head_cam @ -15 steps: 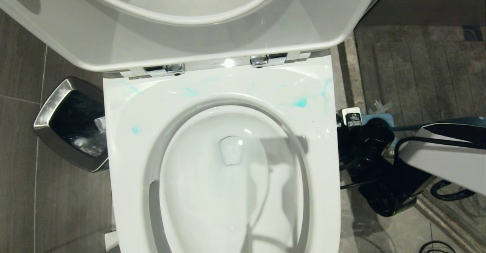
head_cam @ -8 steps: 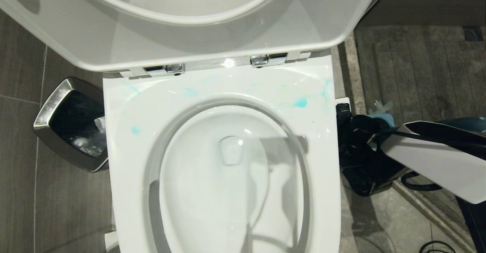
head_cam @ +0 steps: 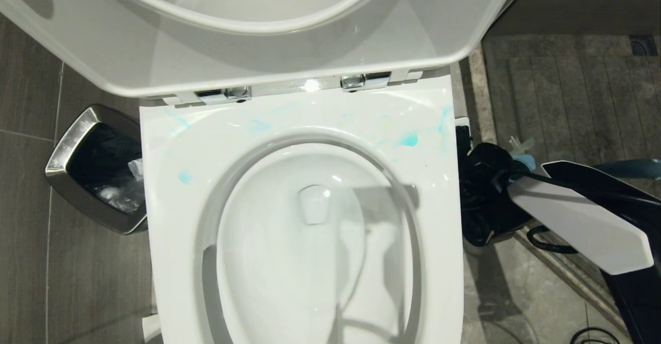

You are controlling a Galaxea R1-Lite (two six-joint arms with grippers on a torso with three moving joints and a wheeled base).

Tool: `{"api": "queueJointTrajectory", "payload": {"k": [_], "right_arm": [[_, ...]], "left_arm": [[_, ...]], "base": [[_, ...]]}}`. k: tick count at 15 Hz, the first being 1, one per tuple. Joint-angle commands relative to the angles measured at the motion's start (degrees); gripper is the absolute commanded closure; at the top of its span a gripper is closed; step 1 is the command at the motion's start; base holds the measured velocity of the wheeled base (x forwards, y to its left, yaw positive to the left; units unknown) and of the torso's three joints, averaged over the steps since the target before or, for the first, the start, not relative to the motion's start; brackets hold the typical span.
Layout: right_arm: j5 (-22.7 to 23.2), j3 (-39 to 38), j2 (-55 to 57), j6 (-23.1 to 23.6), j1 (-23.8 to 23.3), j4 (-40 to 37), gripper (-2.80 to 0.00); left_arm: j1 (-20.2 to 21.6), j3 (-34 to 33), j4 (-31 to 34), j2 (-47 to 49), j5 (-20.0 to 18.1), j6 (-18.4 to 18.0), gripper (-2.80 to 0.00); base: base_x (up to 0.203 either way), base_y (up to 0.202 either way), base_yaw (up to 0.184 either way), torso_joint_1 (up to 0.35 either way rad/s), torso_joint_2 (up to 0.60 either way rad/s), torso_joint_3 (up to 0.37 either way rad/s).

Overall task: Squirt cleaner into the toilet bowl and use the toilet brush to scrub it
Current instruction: Pour in the cleaning agent

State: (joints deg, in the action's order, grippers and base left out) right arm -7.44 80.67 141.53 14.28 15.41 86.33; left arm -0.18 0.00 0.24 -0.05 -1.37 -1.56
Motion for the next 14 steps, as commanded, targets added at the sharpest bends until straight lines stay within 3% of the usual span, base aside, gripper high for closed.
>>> {"api": "queueJointTrajectory", "payload": {"k": [1,14], "right_arm": [[0.2,4.1,1.8,0.2,-0.1,0.4,-2.80],[4.5,23.1,10.7,4.6,-0.6,-2.5,-2.80]], "left_arm": [[0.0,-0.1,0.0,0.0,0.0,0.0,0.00],[0.0,0.0,0.0,0.0,0.0,0.0,0.00]], "base": [[0.000,0.000,0.000,0.000,0.00,0.000],[0.000,0.000,0.000,0.000,0.00,0.000]]}}
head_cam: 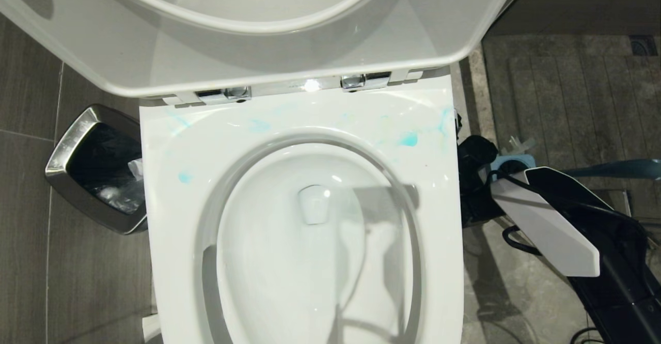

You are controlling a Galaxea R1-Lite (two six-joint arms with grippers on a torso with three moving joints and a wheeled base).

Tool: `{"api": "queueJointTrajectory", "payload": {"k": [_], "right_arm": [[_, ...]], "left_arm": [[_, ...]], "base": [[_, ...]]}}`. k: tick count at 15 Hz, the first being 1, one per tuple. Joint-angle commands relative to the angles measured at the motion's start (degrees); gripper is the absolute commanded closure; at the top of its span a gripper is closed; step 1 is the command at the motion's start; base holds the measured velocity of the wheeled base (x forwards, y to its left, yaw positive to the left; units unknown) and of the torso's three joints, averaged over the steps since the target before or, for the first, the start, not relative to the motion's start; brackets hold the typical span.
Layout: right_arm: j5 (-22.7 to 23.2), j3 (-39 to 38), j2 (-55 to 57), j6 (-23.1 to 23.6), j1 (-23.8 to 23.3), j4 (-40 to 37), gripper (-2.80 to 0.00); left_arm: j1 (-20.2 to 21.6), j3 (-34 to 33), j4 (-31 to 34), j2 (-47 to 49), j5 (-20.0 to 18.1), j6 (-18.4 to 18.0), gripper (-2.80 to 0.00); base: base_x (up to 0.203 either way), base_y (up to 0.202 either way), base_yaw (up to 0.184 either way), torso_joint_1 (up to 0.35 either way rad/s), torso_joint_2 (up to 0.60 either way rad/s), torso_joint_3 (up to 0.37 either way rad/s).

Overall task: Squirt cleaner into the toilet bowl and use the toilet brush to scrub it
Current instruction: Pour in the cleaning agent

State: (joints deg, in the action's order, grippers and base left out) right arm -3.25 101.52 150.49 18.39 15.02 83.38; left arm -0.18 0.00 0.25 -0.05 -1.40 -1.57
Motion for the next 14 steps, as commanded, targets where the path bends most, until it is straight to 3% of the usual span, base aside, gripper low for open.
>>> {"api": "queueJointTrajectory", "payload": {"k": [1,5,14], "right_arm": [[1.2,4.1,2.7,1.3,-0.5,0.2,-2.80],[3.9,11.0,5.5,4.2,-1.1,-1.0,-2.80],[6.0,11.7,6.9,5.7,-1.1,-0.8,-2.80]], "left_arm": [[0.0,0.0,0.0,0.0,0.0,0.0,0.00],[0.0,0.0,0.0,0.0,0.0,0.0,0.00],[0.0,0.0,0.0,0.0,0.0,0.0,0.00]], "base": [[0.000,0.000,0.000,0.000,0.00,0.000],[0.000,0.000,0.000,0.000,0.00,0.000],[0.000,0.000,0.000,0.000,0.00,0.000]]}}
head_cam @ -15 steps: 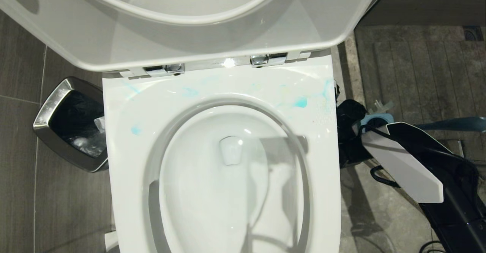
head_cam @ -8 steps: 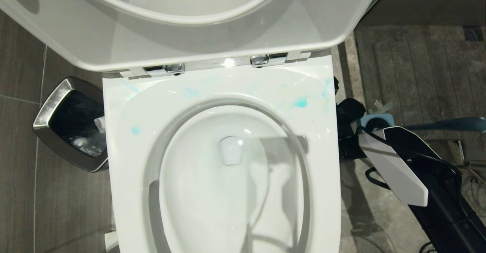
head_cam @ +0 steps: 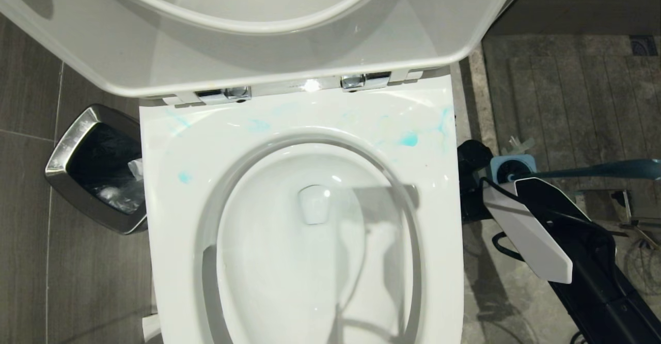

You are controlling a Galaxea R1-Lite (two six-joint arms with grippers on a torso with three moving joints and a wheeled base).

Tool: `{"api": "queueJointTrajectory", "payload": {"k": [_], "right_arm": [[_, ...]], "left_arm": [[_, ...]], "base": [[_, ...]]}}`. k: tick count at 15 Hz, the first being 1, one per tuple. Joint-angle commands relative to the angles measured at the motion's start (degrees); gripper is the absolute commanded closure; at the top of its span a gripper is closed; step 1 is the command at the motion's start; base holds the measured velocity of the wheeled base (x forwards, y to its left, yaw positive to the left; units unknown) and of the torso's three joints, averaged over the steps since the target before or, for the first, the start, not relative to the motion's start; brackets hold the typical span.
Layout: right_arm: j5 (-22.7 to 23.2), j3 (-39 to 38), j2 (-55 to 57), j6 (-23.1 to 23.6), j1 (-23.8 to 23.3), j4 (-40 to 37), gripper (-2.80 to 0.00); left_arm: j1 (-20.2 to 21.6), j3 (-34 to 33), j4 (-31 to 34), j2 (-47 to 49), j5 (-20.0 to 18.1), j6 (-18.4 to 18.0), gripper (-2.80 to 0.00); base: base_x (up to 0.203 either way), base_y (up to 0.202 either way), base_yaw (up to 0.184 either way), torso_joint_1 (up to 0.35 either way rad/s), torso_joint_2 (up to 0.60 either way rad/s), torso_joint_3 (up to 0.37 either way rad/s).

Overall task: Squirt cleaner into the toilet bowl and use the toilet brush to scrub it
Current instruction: Pour in the cleaning agent

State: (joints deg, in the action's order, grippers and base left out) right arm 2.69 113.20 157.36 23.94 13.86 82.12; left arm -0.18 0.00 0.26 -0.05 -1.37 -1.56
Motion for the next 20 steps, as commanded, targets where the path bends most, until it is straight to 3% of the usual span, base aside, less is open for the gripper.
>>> {"api": "queueJointTrajectory", "payload": {"k": [1,5,10,11,20], "right_arm": [[0.0,0.1,0.1,0.1,0.0,0.6,-2.80],[0.2,0.5,-0.4,0.1,-0.1,0.4,-2.80],[3.4,0.7,-0.8,0.1,-0.1,0.5,-2.80],[3.4,0.7,-0.7,0.1,0.0,0.5,0.00],[2.6,0.2,-1.7,0.0,-0.2,0.4,0.00]], "left_arm": [[0.0,0.0,0.0,0.0,0.0,0.0,0.00],[0.0,0.0,0.0,0.0,0.0,0.0,0.00],[0.0,0.0,0.0,0.1,0.0,0.0,0.00],[0.0,0.0,0.0,0.0,0.0,0.0,0.00],[0.0,0.0,0.0,0.0,0.0,0.0,0.00]], "base": [[0.000,0.000,0.000,0.000,0.00,0.000],[0.000,0.000,0.000,0.000,0.00,0.000],[0.000,0.000,0.000,0.000,0.00,0.000],[0.000,0.000,0.000,0.000,0.00,0.000],[0.000,0.000,0.000,0.000,0.00,0.000]]}}
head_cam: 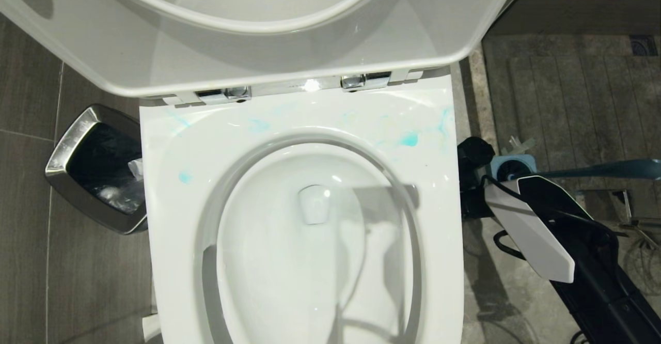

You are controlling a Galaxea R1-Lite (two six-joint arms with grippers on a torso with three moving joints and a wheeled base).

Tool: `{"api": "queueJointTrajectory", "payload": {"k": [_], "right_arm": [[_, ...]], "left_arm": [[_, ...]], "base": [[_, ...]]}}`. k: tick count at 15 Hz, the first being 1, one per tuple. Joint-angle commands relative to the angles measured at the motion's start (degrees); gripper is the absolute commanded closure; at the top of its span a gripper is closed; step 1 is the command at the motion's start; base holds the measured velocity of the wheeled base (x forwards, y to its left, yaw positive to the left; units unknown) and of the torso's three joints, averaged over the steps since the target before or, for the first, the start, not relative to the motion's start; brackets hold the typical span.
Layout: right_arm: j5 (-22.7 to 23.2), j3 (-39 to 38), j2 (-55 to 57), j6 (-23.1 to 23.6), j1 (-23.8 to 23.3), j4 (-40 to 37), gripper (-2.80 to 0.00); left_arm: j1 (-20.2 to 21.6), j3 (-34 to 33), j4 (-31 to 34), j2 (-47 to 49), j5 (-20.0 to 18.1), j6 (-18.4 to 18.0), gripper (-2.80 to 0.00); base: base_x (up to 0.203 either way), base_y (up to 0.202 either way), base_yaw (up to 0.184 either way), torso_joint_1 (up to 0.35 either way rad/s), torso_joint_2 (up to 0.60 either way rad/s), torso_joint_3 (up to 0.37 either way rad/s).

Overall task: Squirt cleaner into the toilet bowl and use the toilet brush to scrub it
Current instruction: Pour in the cleaning agent

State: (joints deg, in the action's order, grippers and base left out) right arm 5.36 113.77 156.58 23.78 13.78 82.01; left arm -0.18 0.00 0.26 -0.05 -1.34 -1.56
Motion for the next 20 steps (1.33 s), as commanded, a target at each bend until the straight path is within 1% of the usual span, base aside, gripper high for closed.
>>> {"api": "queueJointTrajectory", "payload": {"k": [1,2,4,7,10,13,14,17,20], "right_arm": [[-0.2,-0.9,-2.0,0.1,-0.4,0.2,0.00],[-0.5,-2.2,-3.4,0.1,-0.6,-0.2,0.00],[-2.3,-7.5,-7.1,0.1,-1.1,-0.7,0.00],[-4.6,-18.9,-14.4,0.0,-1.3,-0.5,0.00],[-5.0,-29.1,-24.7,-1.4,-1.4,-0.6,0.00],[-5.6,-38.2,-35.4,-2.3,-1.3,-2.9,0.00],[-6.5,-41.7,-39.5,-2.3,-1.2,-4.0,0.00],[-11.7,-50.1,-52.1,-2.2,-0.1,-9.1,0.00],[-14.5,-53.0,-62.1,-2.1,1.9,-12.0,0.00]], "left_arm": [[0.0,0.0,0.0,0.0,-0.1,0.0,0.00],[0.0,0.0,0.0,0.0,-0.1,0.0,0.00],[0.0,0.0,0.0,0.0,0.0,0.0,0.00],[0.0,0.0,0.0,0.0,0.0,0.0,0.00],[0.0,0.0,0.0,0.0,0.0,0.0,0.00],[0.0,-0.1,0.0,0.0,-0.1,0.0,0.00],[0.0,0.0,0.0,0.0,0.0,0.0,0.00],[0.0,0.0,0.0,0.0,-0.1,0.0,0.00],[0.0,0.0,0.0,0.0,-0.1,0.0,0.00]], "base": [[0.000,0.000,0.000,0.000,0.00,0.000],[0.000,0.000,0.000,0.000,0.00,0.000],[0.000,0.000,0.000,0.000,0.00,0.000],[0.000,0.000,0.000,0.000,0.00,0.000],[0.000,0.000,0.000,0.000,0.00,0.000],[0.000,0.000,0.000,0.000,0.00,0.000],[0.000,0.000,0.000,0.000,0.00,0.000],[0.000,0.000,0.000,0.000,0.00,0.000],[0.000,0.000,0.000,0.000,0.00,0.000]]}}
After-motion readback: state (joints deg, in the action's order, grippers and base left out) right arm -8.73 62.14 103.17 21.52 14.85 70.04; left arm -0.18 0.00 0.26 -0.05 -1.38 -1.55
